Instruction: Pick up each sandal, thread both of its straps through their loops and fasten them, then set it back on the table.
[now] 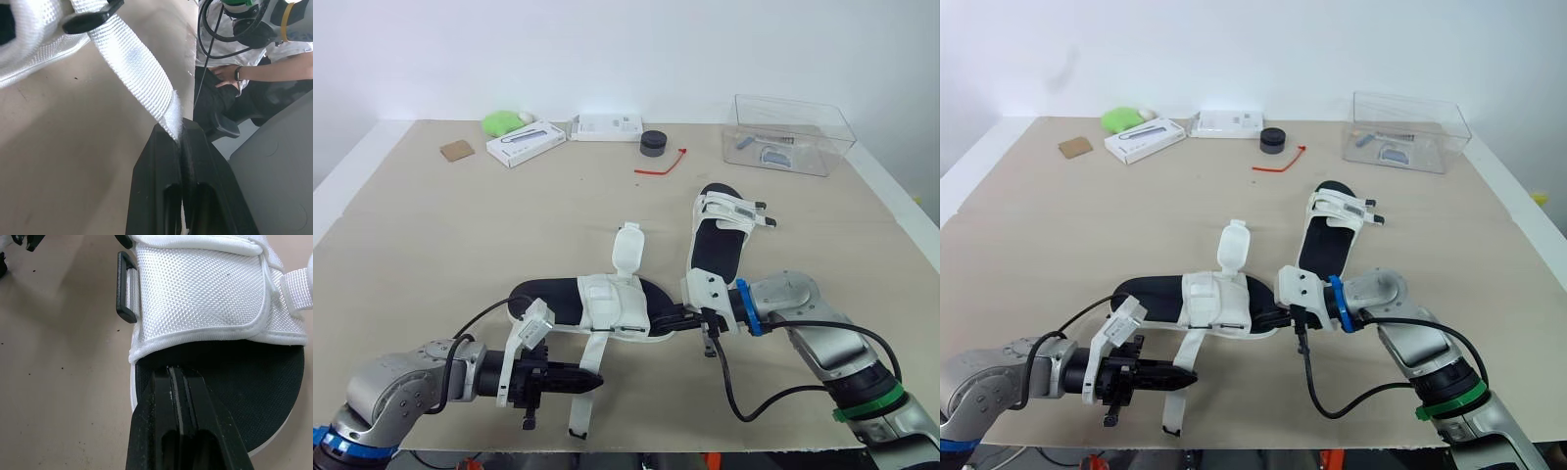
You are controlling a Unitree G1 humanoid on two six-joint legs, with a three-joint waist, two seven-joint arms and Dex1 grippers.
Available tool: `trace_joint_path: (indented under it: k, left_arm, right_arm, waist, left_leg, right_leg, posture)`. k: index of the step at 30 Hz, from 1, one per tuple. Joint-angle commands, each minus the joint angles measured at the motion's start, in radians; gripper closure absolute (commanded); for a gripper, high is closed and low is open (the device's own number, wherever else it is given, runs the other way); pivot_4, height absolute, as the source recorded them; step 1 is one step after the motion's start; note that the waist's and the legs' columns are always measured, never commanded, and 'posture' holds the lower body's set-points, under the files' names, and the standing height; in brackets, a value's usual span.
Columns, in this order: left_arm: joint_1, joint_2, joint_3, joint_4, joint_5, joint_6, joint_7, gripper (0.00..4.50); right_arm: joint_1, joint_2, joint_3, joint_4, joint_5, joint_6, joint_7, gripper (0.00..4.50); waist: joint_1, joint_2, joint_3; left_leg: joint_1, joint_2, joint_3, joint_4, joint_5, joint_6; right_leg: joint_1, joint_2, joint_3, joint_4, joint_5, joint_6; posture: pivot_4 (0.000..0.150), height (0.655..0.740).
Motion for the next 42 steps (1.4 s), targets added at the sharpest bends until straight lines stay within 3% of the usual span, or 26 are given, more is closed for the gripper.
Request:
trace_joint_path:
  k: [1,10,11,13,17,20,22,27,31,38,41,42]
  left_arm:
    - [0.011,0.006,0.006,-0.030,0.012,-0.028,0.003,4.40]
    - [0.024,0.036,-0.030,-0.059,0.138,-0.178,-0.056,0.12]
    - [0.043,0.067,-0.041,-0.071,0.221,-0.278,-0.097,0.03]
    - [0.090,0.134,-0.040,-0.045,0.438,-0.608,-0.202,0.03]
    - [0.055,0.153,0.011,0.158,0.687,-1.252,-0.310,0.03]
    - [-0.048,0.136,0.006,0.327,0.779,-1.718,-0.356,0.03]
    - [-0.123,0.110,-0.018,0.407,0.813,-1.922,-0.340,0.03]
    - [-0.221,0.045,-0.099,0.484,0.898,-2.103,-0.273,0.03]
    - [-0.243,0.011,-0.162,0.465,0.929,-2.133,-0.204,0.03]
    - [-0.261,0.072,-0.254,0.469,0.916,-2.172,-0.156,0.03]
    - [-0.252,0.098,-0.290,0.464,0.914,-2.199,-0.135,0.82]
    - [-0.251,0.104,-0.300,0.464,0.923,-2.200,-0.129,1.31]
  right_arm:
    - [0.006,-0.004,0.011,0.005,-0.013,0.004,0.001,4.50]
    - [0.004,0.001,0.019,0.011,-0.016,-0.006,0.003,4.50]
    - [0.006,-0.001,0.020,0.010,-0.016,-0.007,0.005,4.50]
    - [0.007,-0.006,0.018,0.011,-0.014,-0.009,0.010,4.50]
    - [0.005,-0.011,0.017,0.020,-0.015,-0.017,0.020,4.50]
    - [-0.006,-0.008,0.021,0.032,-0.015,-0.022,0.026,4.50]
    - [-0.013,-0.005,0.025,0.039,-0.017,-0.026,0.029,4.50]
    - [-0.028,0.005,0.026,0.045,-0.014,-0.018,0.027,4.50]
    - [-0.024,-0.003,0.023,0.038,-0.015,-0.015,0.029,4.50]
    - [-0.018,-0.017,0.014,0.034,-0.014,-0.009,0.030,4.50]
    - [-0.017,-0.014,0.013,0.029,-0.012,-0.002,0.025,4.50]
    - [-0.018,-0.014,0.013,0.030,-0.012,-0.002,0.025,4.50]
  waist:
    - [0.000,0.000,0.000]
    - [0.000,0.000,0.000]
    - [0.000,0.000,0.000]
    - [-0.001,0.000,0.000]
    - [0.004,0.001,-0.001]
    - [0.006,0.001,-0.001]
    - [0.006,0.001,-0.001]
    - [0.002,0.001,-0.001]
    - [0.001,0.001,-0.001]
    - [0.001,0.001,-0.001]
    - [0.001,0.001,-0.001]
    - [0.001,0.001,-0.001]
  left_leg:
    - [0.000,0.000,0.000,0.000,0.000,0.000]
    - [0.000,0.000,0.000,0.000,0.000,0.000]
    - [0.000,0.000,0.000,0.000,0.000,0.000]
    - [0.000,0.001,0.001,0.000,-0.001,-0.001]
    - [0.001,0.003,0.002,-0.001,-0.001,-0.002]
    - [0.000,0.004,0.005,0.000,-0.001,-0.002]
    - [0.000,0.004,0.006,0.000,-0.001,-0.002]
    - [0.000,0.005,0.008,0.000,-0.001,0.000]
    - [0.000,0.006,0.009,0.000,-0.002,0.000]
    - [0.000,0.009,0.009,0.001,-0.002,0.000]
    - [0.000,0.009,0.010,0.001,-0.002,0.000]
    - [0.000,0.009,0.010,0.001,-0.002,0.000]
  right_leg:
    - [0.000,0.000,0.000,0.000,0.000,0.000]
    - [0.000,0.000,0.000,0.000,0.000,0.000]
    - [0.000,0.000,0.000,0.000,0.000,0.000]
    - [0.000,0.001,0.001,0.000,0.000,-0.001]
    - [-0.001,0.001,0.000,0.000,-0.003,-0.009]
    - [0.000,0.001,-0.001,0.000,-0.002,-0.010]
    - [-0.001,0.001,-0.001,-0.001,-0.001,-0.009]
    - [-0.001,0.001,0.001,-0.003,0.003,-0.002]
    - [-0.001,0.002,0.001,-0.004,0.004,-0.001]
    - [0.000,0.007,0.001,-0.004,0.005,-0.002]
    - [0.000,0.008,0.001,-0.004,0.005,-0.002]
    - [0.000,0.008,0.001,-0.004,0.005,-0.002]
  posture:
    - [0.150,0.7400]
    - [0.150,0.7400]
    - [0.150,0.7400]
    - [0.150,0.7400]
    - [0.150,0.7400]
    - [0.150,0.7400]
    - [0.150,0.7400]
    - [0.150,0.7400]
    - [0.150,0.7400]
    - [0.150,0.7400]
    - [0.150,0.7400]
    - [0.150,0.7400]
